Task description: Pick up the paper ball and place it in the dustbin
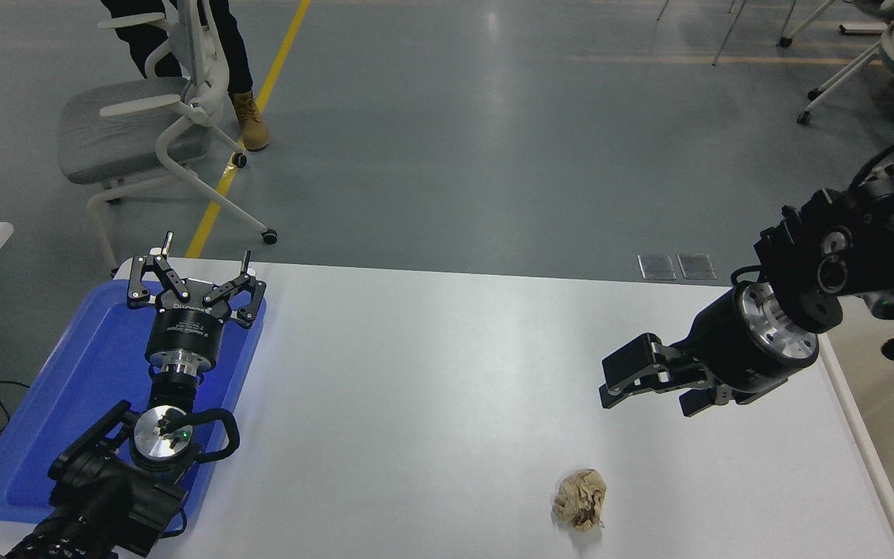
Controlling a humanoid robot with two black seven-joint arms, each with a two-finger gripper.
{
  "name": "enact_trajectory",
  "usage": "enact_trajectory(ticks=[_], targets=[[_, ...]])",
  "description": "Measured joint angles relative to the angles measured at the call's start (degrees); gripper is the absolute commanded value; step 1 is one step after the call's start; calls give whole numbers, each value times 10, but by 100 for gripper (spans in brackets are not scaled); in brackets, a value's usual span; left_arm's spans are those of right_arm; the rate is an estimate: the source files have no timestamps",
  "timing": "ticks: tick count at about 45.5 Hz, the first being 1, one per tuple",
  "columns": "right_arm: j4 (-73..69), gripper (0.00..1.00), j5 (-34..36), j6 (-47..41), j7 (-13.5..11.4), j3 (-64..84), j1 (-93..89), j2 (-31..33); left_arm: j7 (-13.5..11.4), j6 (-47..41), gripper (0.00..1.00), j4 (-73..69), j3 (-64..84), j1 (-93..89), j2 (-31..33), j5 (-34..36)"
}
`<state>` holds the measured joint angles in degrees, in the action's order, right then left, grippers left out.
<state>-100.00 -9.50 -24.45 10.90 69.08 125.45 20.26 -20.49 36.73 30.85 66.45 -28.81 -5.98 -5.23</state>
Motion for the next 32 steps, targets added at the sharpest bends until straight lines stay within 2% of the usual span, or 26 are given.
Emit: enact_trajectory(ticks=[32], targets=[[0, 100, -4, 1, 0, -4, -3, -2, 0, 0, 100, 0, 0, 0, 0, 0]])
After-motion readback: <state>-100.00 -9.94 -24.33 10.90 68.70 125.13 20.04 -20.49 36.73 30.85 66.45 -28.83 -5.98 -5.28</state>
